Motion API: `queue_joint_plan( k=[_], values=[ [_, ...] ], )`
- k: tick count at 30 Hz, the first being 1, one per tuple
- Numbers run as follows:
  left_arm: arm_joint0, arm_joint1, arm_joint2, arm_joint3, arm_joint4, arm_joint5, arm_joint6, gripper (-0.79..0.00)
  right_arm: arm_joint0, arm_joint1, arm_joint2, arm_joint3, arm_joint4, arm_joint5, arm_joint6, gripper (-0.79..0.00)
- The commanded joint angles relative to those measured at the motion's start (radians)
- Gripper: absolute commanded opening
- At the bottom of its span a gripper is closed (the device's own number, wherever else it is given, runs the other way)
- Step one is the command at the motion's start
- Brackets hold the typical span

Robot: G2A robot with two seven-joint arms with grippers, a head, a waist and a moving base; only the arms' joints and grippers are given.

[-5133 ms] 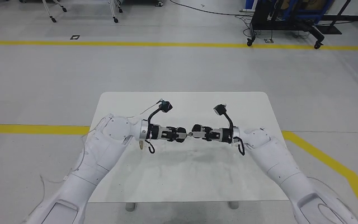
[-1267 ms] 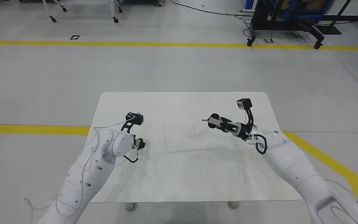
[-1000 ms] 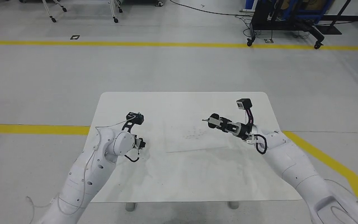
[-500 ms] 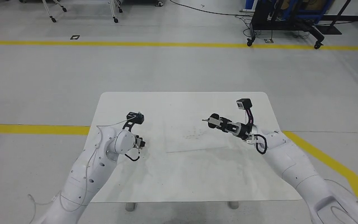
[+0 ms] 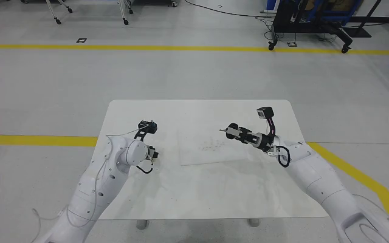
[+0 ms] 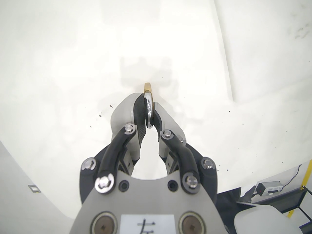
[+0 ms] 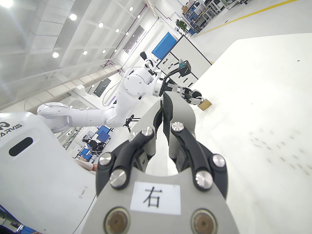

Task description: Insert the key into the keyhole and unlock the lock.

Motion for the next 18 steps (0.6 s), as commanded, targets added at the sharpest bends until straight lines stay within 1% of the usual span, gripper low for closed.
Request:
queue_joint_plan(
  k=[1,3,6,12,14,16,18],
  values=[
    [0.000,-0.001,0.000,-0.002,-0.005,-0.010,0.004,-0.736,0.000,0.000,0.000,0.000,0.000,0.000,0.000,-0.785],
    [-0.002,-0.001,0.004,-0.002,0.002,-0.015,0.000,-0.739,0.000,0.000,0.000,0.000,0.000,0.000,0.000,-0.785],
    [-0.004,-0.003,0.008,-0.001,0.010,-0.015,-0.004,-0.723,0.000,0.000,0.000,0.000,0.000,0.000,0.000,-0.785],
    [-0.006,-0.006,0.010,0.004,0.029,0.008,-0.010,-0.714,0.000,0.000,0.000,0.000,0.000,0.000,0.000,-0.785],
    [-0.007,-0.007,0.011,0.005,0.031,0.007,-0.011,-0.727,0.000,0.000,0.000,0.000,0.000,0.000,0.000,-0.785],
    [-0.007,-0.008,0.012,0.008,0.032,0.007,-0.013,-0.776,0.000,0.000,0.000,0.000,0.000,0.000,0.000,-0.785],
    [-0.007,-0.010,0.015,0.011,0.034,0.006,-0.015,-0.785,0.000,0.000,0.000,0.000,0.000,0.000,0.000,-0.785]
  ],
)
